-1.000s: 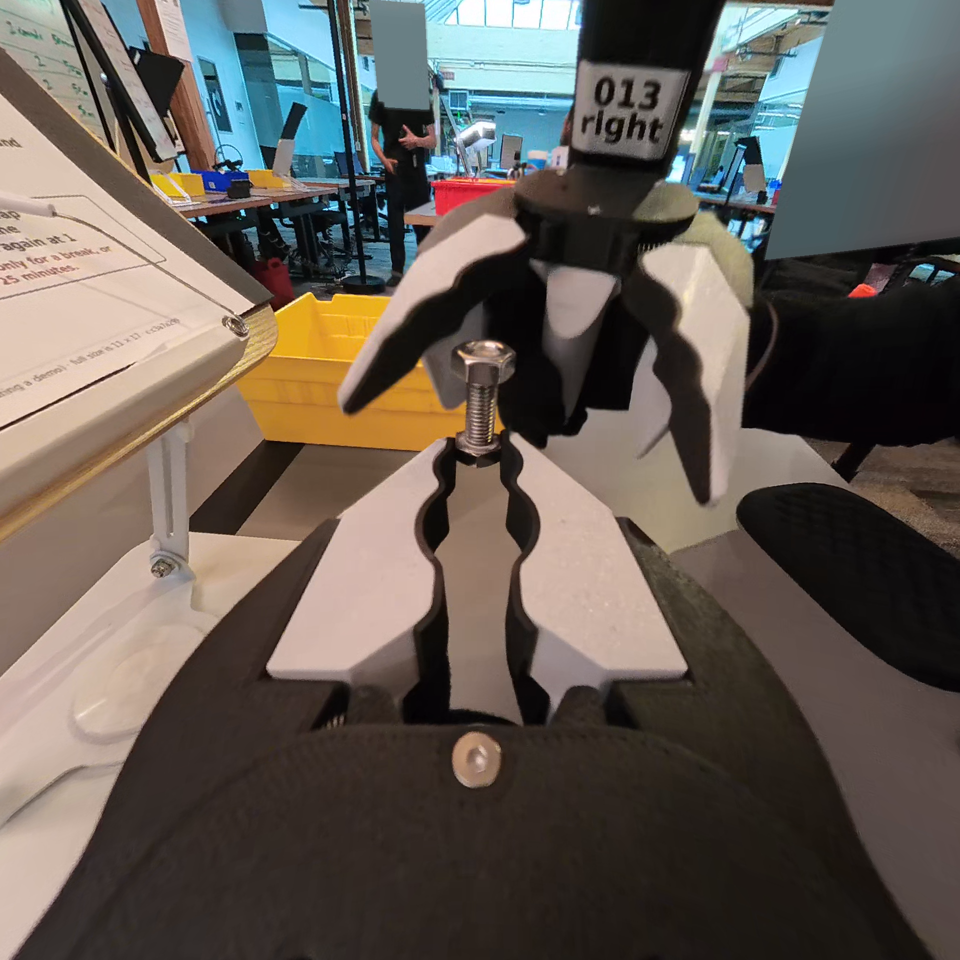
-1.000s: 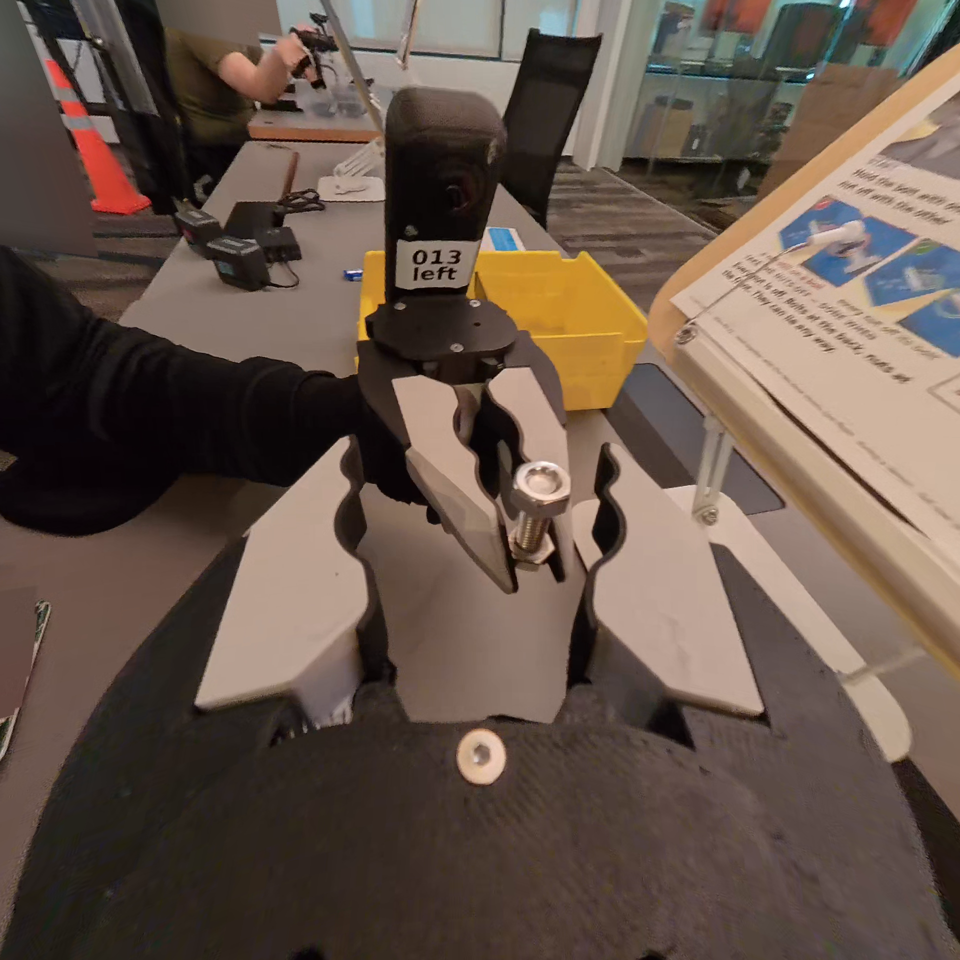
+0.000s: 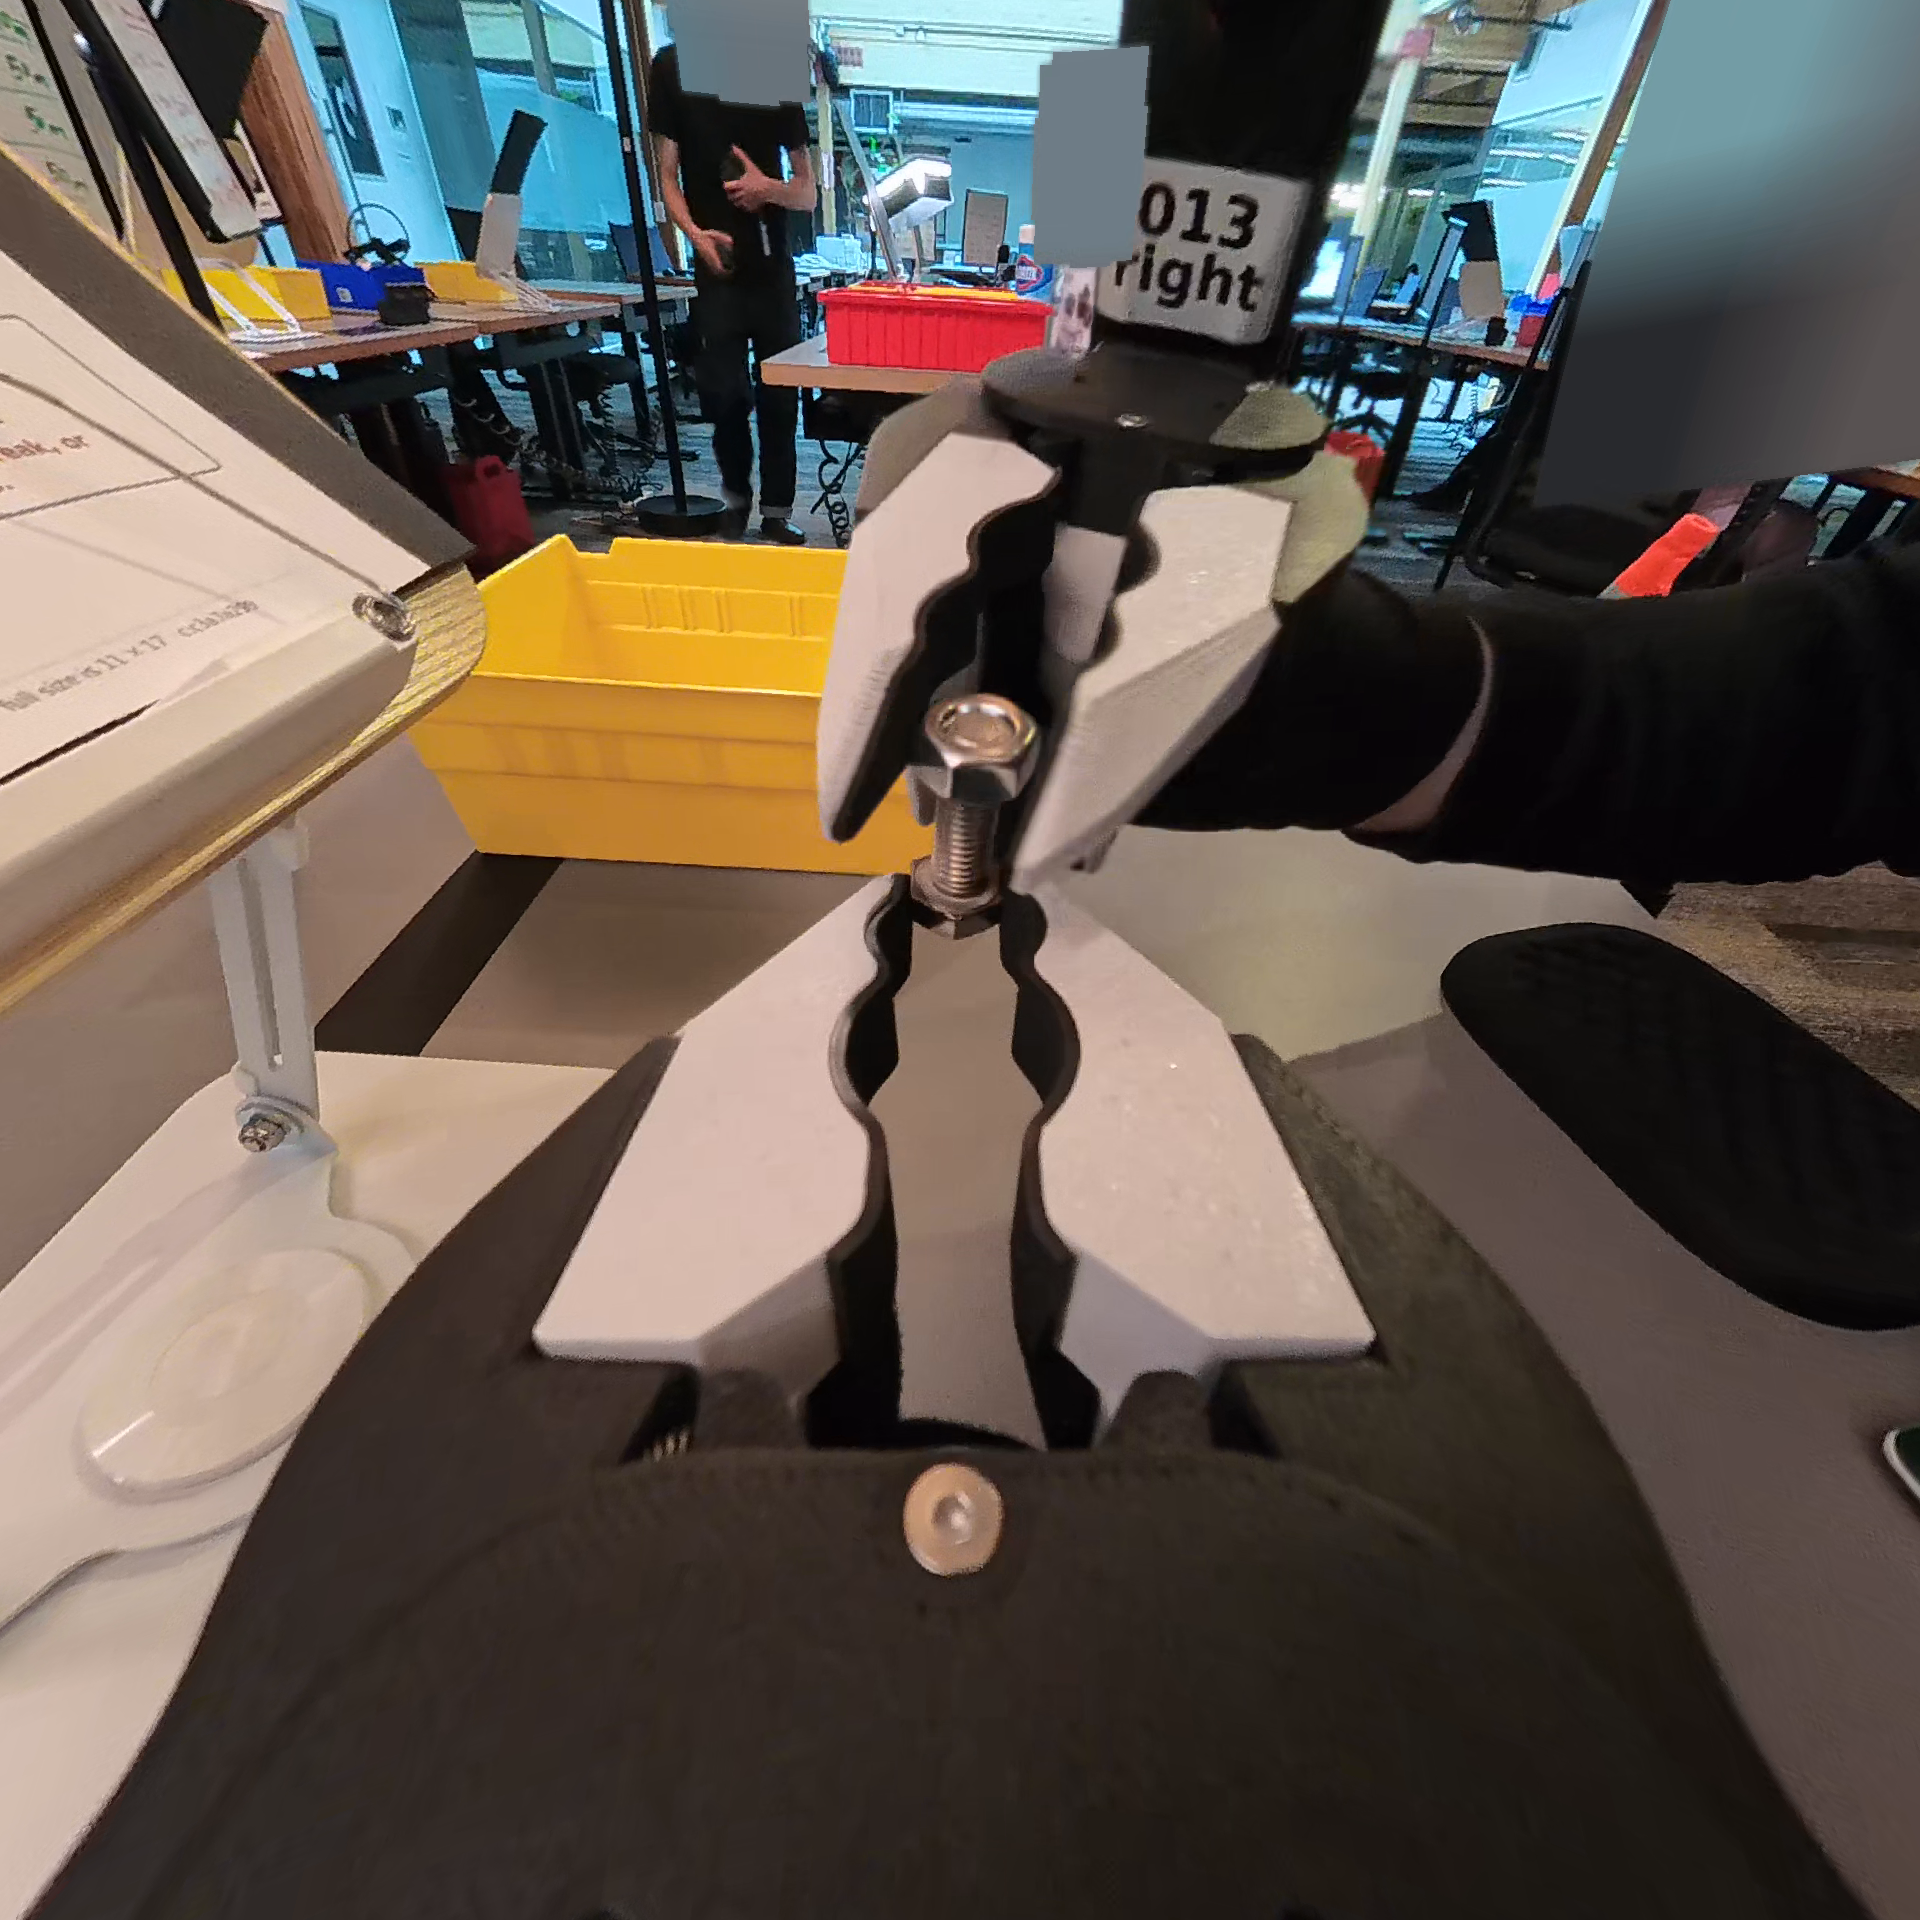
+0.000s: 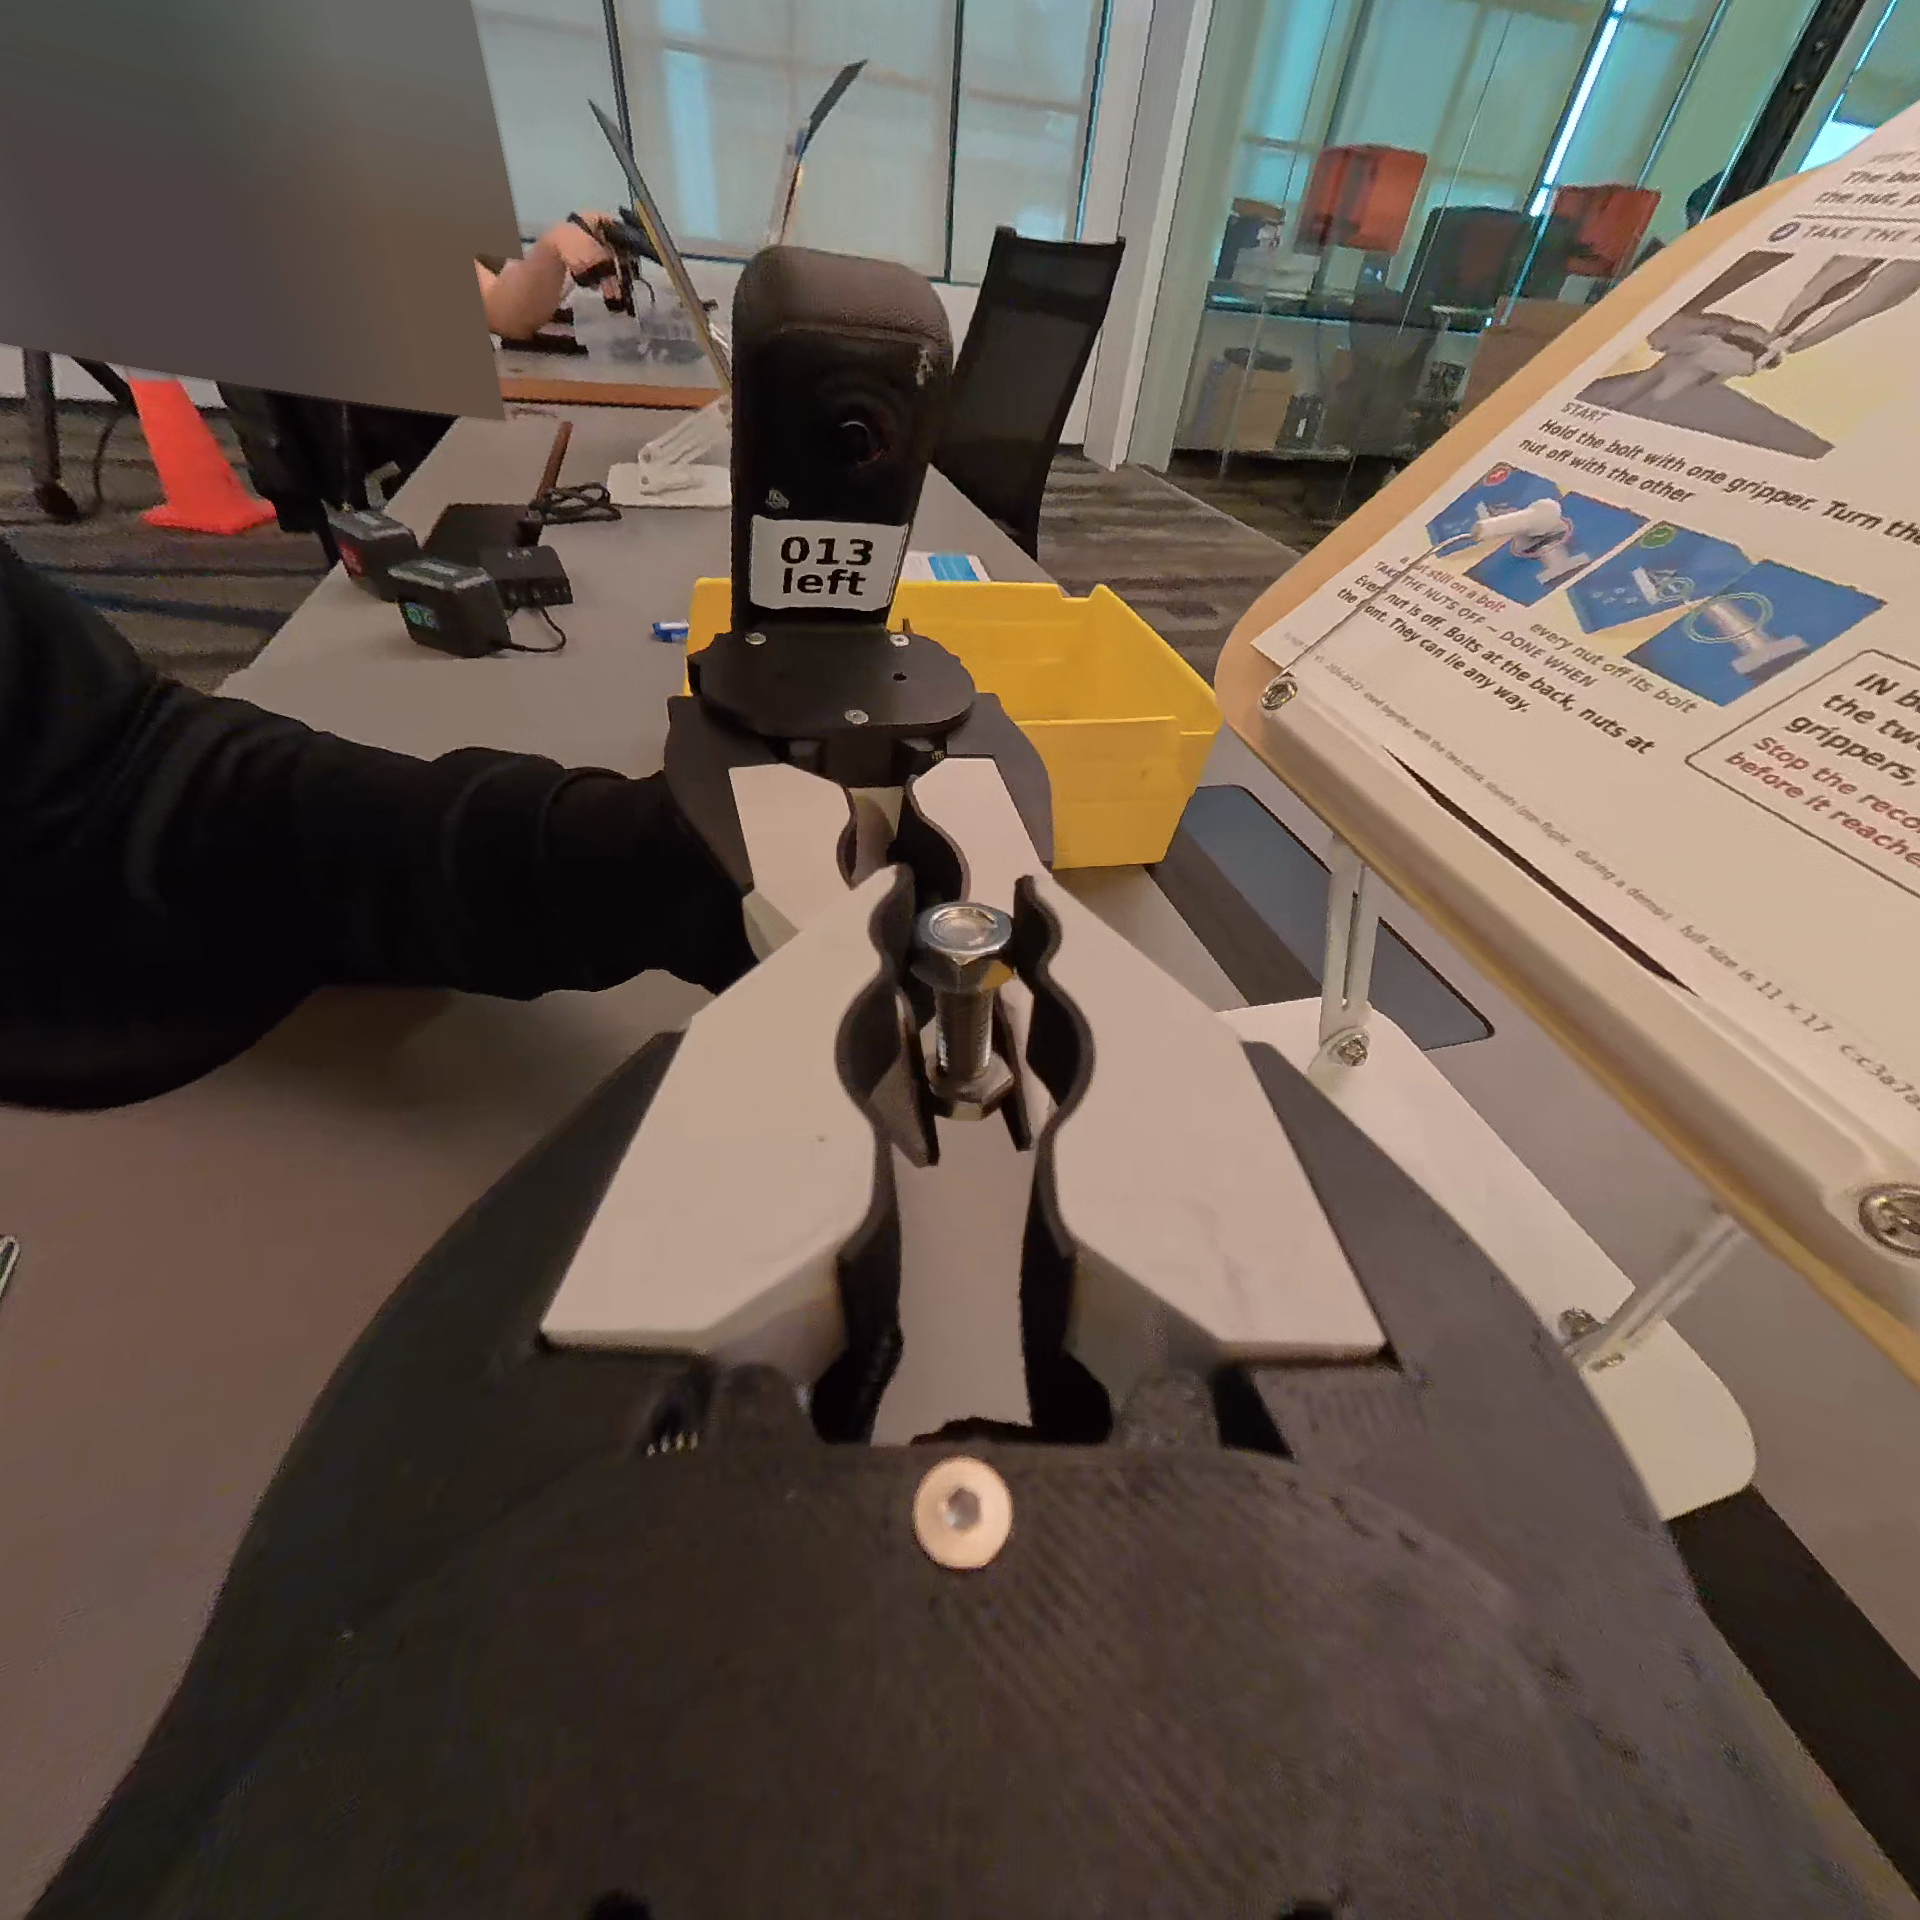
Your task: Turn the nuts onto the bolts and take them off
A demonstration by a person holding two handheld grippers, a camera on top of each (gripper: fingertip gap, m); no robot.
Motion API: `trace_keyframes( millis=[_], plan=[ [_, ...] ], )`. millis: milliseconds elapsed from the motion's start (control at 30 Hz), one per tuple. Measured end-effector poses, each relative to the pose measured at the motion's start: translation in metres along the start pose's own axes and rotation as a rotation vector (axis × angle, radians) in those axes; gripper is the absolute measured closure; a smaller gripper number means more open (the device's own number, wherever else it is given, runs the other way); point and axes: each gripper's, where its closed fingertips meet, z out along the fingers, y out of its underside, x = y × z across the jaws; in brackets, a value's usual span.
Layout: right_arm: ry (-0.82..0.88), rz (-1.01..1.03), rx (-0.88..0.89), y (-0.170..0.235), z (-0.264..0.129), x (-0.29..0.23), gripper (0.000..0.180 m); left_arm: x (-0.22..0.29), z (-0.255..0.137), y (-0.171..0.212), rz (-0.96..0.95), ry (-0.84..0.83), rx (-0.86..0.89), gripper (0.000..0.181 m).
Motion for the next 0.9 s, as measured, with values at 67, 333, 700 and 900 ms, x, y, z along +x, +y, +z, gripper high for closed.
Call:
trace_keyframes(
  millis=[67,333,700,900],
  plan=[
    [-0.001,0.013,0.024,-0.001,-0.003,0.001,0.163,0.001,0.001,-0.002,0.0,0.003,0.009,0.166],
    [0.03,0.05,0.083,-0.003,-0.013,0.003,0.154,0.005,0.002,-0.004,-0.001,0.019,0.028,0.166],
    [0.011,0.045,0.076,-0.001,-0.015,-0.003,0.135,-0.007,-0.008,-0.009,-0.043,-0.013,0.073,0.166],
    [0.044,0.06,0.08,0.0,-0.037,-0.006,0.136,-0.011,-0.013,-0.012,-0.05,-0.024,0.09,0.166]
  ],
)
